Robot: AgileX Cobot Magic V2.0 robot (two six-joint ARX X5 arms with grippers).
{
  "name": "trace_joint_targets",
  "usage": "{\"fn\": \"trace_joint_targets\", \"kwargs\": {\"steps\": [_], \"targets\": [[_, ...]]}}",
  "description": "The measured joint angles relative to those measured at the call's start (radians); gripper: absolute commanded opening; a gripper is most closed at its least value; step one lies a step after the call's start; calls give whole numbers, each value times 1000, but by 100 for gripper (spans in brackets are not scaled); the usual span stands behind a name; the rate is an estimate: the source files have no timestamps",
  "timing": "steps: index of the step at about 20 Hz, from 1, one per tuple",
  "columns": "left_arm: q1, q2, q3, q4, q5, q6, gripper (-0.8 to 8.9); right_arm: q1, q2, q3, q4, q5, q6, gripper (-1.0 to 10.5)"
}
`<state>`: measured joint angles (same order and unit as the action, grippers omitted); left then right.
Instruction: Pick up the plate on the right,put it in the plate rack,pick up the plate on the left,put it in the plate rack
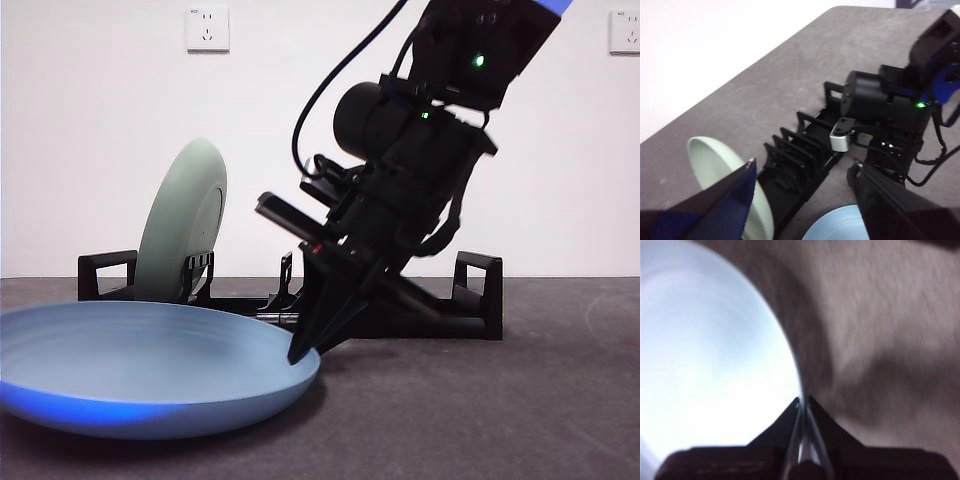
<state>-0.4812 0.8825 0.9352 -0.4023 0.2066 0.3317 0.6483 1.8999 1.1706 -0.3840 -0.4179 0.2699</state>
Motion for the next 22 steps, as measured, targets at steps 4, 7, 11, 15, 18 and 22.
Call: {"fn": "trace_joint_targets", "kwargs": {"steps": [4,7,11,15,18,22], "targets": [[-4,0,0,-45,6,2,315,-6,-141,-1,-23,29,0,-12],[-72,0,0,-108,-16,70,315,-35,-247,0,-35,51,0,-12],[-302,12,0,-183,-225,135,315,-115,-303,0,-105,55,0,-12],[-558,94,0,-241,-475,156,315,-162,-331,0,-147,58,0,-12],[-673,198,0,-253,-583,159,314,-172,-331,0,-176,58,-2,-12],[-699,347,0,-251,-598,165,314,-171,-356,0,-178,55,-4,-12]]}}
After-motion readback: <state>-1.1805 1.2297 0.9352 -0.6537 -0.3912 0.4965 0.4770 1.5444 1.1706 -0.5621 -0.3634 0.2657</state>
